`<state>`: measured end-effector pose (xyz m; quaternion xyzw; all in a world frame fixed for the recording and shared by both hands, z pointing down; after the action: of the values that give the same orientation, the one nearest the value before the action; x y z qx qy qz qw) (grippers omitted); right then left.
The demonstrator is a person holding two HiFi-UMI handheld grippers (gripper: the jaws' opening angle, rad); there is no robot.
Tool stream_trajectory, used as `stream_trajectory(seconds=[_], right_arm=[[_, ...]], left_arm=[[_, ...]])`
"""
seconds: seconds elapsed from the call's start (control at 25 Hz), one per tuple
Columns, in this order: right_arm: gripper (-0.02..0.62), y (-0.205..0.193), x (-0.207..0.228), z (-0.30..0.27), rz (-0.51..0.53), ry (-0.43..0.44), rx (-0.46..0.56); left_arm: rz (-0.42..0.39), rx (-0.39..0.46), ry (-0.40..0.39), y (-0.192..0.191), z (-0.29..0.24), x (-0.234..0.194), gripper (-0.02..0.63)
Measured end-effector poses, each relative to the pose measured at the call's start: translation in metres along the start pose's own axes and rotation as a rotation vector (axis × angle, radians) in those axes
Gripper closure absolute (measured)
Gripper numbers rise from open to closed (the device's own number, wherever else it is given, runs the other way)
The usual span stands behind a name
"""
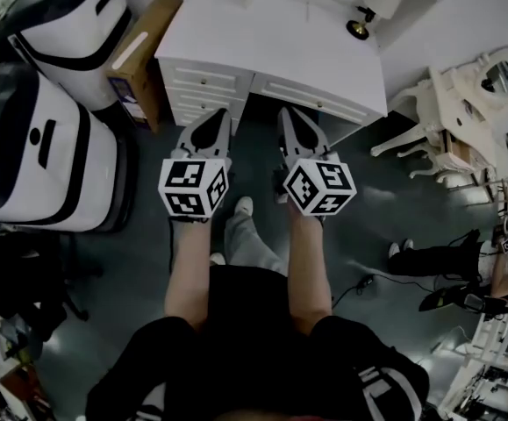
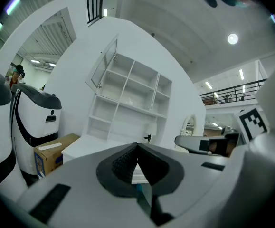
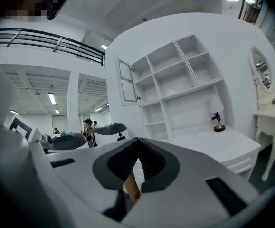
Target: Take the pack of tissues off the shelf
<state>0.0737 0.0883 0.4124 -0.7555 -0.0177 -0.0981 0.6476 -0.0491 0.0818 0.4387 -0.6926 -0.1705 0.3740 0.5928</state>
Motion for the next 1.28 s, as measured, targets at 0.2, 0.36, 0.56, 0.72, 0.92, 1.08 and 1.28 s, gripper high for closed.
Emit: stream_trajectory(seconds=[0.2,0.36,0.56,0.72,0.92,1.08,1.28], right_arm=[[0.577,0.017,0.016,-0.034,-0.009,-0.005,0.009],[0.577,0.03,0.023,-0.063,-0.015,0.019,0.014],[0.577,0.05,0.045,-0.098,-0.011,0.024,0.037],[0.577,0.067,0.076,-0.117,-0.011,-0.009,0.051],[0.577,0.078,0.115,-0.145,0.001,-0.017,0.058],[0.577,0.084,0.141,-0.159,0.007,-0.029,0.06],[0.577,0.089,0.166,-0.169,-0.005,-0.045,0.061]], left_arm=[[-0.009,0.003,-0.009,0.014,-0.033,-0.01,0.597],[-0.026,0.01,0.003,0.03,-0.06,-0.02,0.597],[-0.041,0.029,0.011,0.048,-0.099,-0.035,0.597],[-0.052,0.035,-0.019,0.059,-0.134,-0.032,0.597],[-0.059,0.039,-0.052,0.06,-0.188,-0.026,0.597],[-0.062,0.041,-0.065,0.06,-0.22,-0.024,0.597],[-0.064,0.027,-0.091,0.058,-0.248,-0.018,0.597]])
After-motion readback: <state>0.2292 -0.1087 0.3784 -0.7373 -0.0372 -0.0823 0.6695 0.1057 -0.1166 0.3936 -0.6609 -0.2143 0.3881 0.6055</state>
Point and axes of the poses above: the fingertips, and each gripper's own axes: z backward along the fingers, x to its right, y out of its top, the point moved 1 cm from there along z, backward along the fingers, and after that the axes turned 14 degrees about -y, right-handed, at the moved point
